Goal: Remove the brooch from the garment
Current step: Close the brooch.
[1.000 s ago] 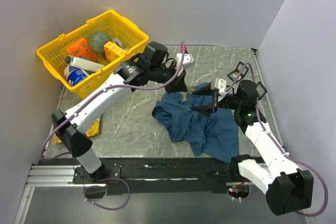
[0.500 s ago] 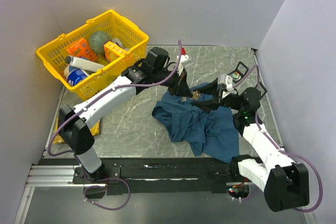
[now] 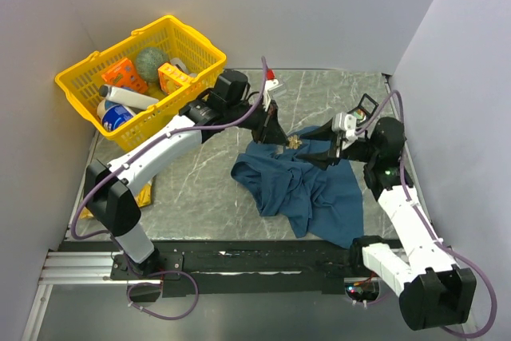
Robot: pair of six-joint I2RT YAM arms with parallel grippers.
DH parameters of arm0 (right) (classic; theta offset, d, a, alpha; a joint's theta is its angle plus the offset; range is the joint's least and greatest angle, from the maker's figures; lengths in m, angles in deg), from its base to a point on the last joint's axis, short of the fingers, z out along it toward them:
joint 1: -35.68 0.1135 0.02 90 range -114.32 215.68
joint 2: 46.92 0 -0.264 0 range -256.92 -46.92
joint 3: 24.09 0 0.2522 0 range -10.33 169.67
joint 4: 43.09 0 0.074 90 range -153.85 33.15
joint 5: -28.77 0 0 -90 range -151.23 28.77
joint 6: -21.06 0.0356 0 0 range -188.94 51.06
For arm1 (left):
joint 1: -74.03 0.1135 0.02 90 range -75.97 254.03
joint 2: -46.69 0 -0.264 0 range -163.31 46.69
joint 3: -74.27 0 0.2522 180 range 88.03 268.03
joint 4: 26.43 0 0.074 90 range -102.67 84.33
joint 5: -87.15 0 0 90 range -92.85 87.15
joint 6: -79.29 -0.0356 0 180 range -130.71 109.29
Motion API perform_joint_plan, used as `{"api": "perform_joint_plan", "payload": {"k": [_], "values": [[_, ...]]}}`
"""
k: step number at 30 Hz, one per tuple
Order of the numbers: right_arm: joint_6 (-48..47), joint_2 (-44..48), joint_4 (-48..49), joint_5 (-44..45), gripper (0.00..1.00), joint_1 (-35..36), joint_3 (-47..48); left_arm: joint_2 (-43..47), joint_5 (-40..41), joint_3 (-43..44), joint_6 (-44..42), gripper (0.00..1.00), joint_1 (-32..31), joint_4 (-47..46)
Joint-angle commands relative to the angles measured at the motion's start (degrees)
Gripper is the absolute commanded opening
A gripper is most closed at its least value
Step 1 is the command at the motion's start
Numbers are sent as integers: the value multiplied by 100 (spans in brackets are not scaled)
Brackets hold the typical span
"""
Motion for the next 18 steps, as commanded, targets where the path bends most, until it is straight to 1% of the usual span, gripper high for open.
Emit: {"api": "perform_joint_plan", "payload": {"k": [1,2,5,6,8,9,10,12,13,14,18], "values": [[-50,52,-646,-542,63,-250,504,252,19,126,-599,1,17,530],[335,-35,-522,-649,63,-277,522,260,37,100,-757,1,8,583],[829,-324,-284,-765,63,-295,610,296,160,12,-925,1,8,733],[901,-413,-284,-730,61,-295,688,304,186,-6,-917,1,8,768],[1085,-675,-345,-747,59,-295,768,331,309,-41,-1188,1,-9,786],[1164,-756,-372,-756,56,-295,838,348,353,-59,-1224,1,-35,795],[1313,-826,-154,-782,55,-295,847,348,388,-59,-1259,1,-62,847],[1980,-949,320,-826,52,-269,751,366,520,-41,-1391,1,-158,909],[2148,-984,697,-809,51,-277,716,366,547,-24,-1435,1,-202,953],[2315,-994,796,-800,51,-260,672,375,651,-32,-1505,1,-246,970],[2150,-1029,578,-747,48,-119,698,349,775,3,-1628,1,-466,1050]]}}
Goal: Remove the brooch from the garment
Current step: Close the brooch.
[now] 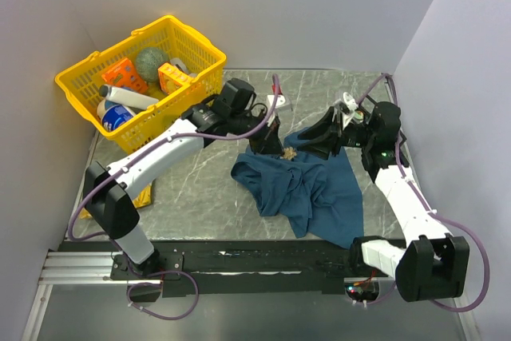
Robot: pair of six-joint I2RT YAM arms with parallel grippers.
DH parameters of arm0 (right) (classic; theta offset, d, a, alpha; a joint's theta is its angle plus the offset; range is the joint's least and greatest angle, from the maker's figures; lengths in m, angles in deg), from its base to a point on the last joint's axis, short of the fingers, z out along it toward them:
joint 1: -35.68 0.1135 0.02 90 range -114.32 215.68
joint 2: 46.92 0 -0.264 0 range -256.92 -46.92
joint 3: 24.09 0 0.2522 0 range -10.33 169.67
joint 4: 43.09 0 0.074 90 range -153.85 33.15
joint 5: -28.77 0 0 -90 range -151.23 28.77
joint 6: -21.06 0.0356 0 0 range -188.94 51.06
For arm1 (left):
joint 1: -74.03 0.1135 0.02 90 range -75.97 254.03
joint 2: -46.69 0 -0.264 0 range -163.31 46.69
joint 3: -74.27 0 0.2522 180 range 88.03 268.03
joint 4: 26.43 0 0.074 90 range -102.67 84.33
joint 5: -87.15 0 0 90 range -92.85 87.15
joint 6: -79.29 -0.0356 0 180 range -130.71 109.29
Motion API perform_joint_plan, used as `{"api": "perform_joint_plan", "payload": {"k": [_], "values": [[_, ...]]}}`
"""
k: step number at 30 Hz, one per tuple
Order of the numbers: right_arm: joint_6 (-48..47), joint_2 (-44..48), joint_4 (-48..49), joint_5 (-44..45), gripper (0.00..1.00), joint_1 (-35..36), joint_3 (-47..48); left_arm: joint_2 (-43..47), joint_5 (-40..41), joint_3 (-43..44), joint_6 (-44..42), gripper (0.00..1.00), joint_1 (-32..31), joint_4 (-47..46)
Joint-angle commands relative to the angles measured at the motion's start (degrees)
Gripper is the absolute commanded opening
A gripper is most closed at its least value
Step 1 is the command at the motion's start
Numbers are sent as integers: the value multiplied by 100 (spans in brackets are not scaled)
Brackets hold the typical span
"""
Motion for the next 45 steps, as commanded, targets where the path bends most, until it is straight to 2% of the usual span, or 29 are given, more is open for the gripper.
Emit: {"api": "perform_joint_plan", "payload": {"k": [1,4,8,17,26,29,34,38,45], "values": [[246,12,309,-61,47,143,127,248,174,66,-358,1,-239,95],[132,11,151,-139,43,170,66,222,236,119,-394,1,-336,112],[-473,38,-482,-166,43,170,110,151,218,189,-403,1,-397,147],[-1081,-76,-1432,-482,43,179,268,142,437,189,-438,1,-494,139],[-1196,-120,-1546,-509,40,267,215,81,570,215,-411,1,-555,121],[-1319,-164,-1634,-456,35,328,241,46,570,268,-420,1,-582,139],[-1521,-226,-1889,-395,32,416,285,28,561,312,-420,1,-591,156],[-1618,-243,-1959,-395,24,425,303,28,570,286,-429,1,-600,156],[-1284,-199,-1617,-509,29,425,268,11,570,268,-447,1,-608,165]]}}
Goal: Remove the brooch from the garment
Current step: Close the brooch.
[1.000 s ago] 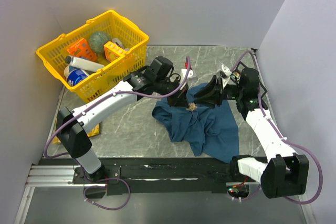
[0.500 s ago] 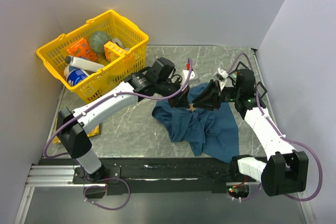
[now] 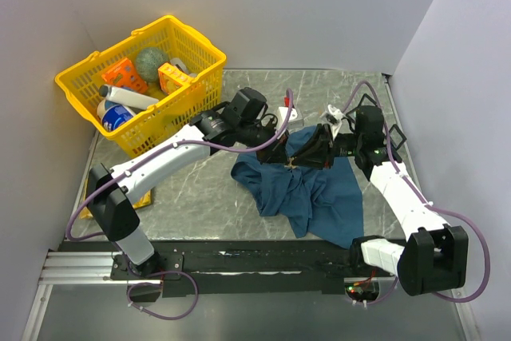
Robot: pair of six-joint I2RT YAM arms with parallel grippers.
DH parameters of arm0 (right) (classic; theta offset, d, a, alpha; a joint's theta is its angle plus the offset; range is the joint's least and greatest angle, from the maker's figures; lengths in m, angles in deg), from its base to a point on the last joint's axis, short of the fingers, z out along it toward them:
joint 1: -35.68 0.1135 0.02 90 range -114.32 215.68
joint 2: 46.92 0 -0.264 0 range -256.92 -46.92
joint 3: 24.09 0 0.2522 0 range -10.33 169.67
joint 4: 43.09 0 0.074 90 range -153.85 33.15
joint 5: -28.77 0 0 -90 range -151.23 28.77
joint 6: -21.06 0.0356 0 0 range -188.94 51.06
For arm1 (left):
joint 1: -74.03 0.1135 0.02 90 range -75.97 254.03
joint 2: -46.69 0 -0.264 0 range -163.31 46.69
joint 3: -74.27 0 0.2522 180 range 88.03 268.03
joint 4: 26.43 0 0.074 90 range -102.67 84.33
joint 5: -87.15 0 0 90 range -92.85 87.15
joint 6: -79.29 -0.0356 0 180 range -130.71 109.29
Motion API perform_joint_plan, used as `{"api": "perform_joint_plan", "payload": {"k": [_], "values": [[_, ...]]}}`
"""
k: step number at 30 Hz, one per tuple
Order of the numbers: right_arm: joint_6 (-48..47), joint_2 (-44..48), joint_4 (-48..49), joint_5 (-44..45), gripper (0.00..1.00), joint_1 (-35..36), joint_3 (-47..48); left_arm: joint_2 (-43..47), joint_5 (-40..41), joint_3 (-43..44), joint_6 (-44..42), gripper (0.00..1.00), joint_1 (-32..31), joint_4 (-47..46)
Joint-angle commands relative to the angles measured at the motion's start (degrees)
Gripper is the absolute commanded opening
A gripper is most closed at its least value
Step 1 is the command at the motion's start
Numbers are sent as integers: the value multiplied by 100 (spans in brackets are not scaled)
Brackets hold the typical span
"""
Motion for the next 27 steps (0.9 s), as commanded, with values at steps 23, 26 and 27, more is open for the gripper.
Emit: {"api": "perform_joint_plan", "payload": {"k": [23,26,27], "values": [[-204,48,-3,-168,4,38,281,11,-33,205,-103,1,-86,-69],[-195,39,-3,-151,0,38,299,2,-33,205,-121,1,-95,-51],[-212,39,-38,-159,0,29,299,2,-33,205,-112,1,-95,-51]]}}
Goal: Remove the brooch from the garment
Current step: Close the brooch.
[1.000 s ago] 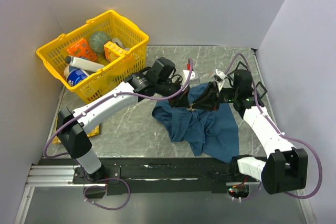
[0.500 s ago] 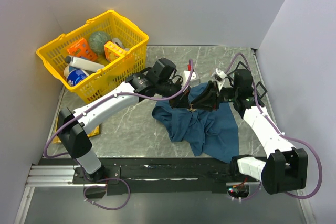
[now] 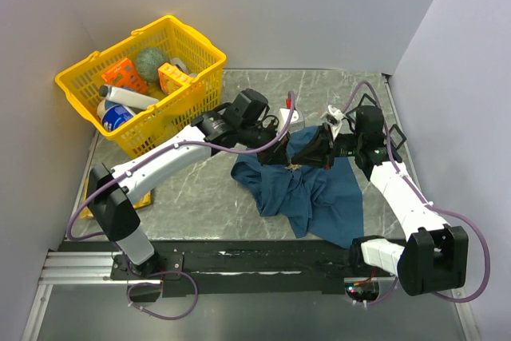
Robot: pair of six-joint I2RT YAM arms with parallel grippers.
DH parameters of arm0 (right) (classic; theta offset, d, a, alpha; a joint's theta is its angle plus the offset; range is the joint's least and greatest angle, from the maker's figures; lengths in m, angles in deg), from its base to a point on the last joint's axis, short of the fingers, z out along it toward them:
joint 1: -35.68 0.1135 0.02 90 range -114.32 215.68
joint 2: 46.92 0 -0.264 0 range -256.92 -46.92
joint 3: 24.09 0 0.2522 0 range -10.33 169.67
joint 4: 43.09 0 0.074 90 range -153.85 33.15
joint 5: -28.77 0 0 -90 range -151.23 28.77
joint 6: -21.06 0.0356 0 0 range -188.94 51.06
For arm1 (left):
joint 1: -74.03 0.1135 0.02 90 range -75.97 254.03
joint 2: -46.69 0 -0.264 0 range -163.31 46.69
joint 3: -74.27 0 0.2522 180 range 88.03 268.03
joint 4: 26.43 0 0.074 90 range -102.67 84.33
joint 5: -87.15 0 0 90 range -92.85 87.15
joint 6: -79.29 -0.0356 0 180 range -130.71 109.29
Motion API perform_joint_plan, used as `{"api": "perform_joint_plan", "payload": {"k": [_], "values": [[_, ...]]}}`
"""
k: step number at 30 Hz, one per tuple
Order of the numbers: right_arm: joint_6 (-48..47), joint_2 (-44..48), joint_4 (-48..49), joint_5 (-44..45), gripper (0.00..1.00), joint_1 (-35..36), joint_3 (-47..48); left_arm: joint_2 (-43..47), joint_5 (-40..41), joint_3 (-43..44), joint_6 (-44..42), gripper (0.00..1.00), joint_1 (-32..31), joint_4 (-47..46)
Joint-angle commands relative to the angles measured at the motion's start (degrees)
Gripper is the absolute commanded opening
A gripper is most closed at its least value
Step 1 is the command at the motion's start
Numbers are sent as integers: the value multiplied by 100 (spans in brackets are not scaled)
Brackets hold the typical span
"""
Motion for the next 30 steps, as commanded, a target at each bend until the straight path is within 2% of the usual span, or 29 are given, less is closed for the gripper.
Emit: {"api": "perform_joint_plan", "payload": {"k": [1,10,11,13,14,17,19,21,23,30], "values": [[-186,47,-8,-105,0,38,279,19,-44,205,-93,1,-47,-80],[15,127,299,-26,0,38,165,11,-9,249,-101,1,-47,-54],[77,118,370,1,0,38,147,10,17,275,-101,4,-47,-45],[200,135,554,27,0,29,95,54,96,284,-101,17,-47,-62],[270,144,642,27,0,3,68,81,175,284,-119,33,-47,-62],[682,144,1134,-25,0,-67,-28,186,263,232,-154,57,-47,-97],[1331,92,1581,-174,0,-120,-133,265,229,214,-189,61,-47,-97],[2172,30,2441,-341,0,-199,-239,309,114,205,-277,61,-47,-54],[2624,-5,3143,-403,0,-243,-388,336,44,222,-312,61,-47,-18],[4046,-172,4199,-711,0,-322,-547,450,-325,258,-707,63,23,175]]}}
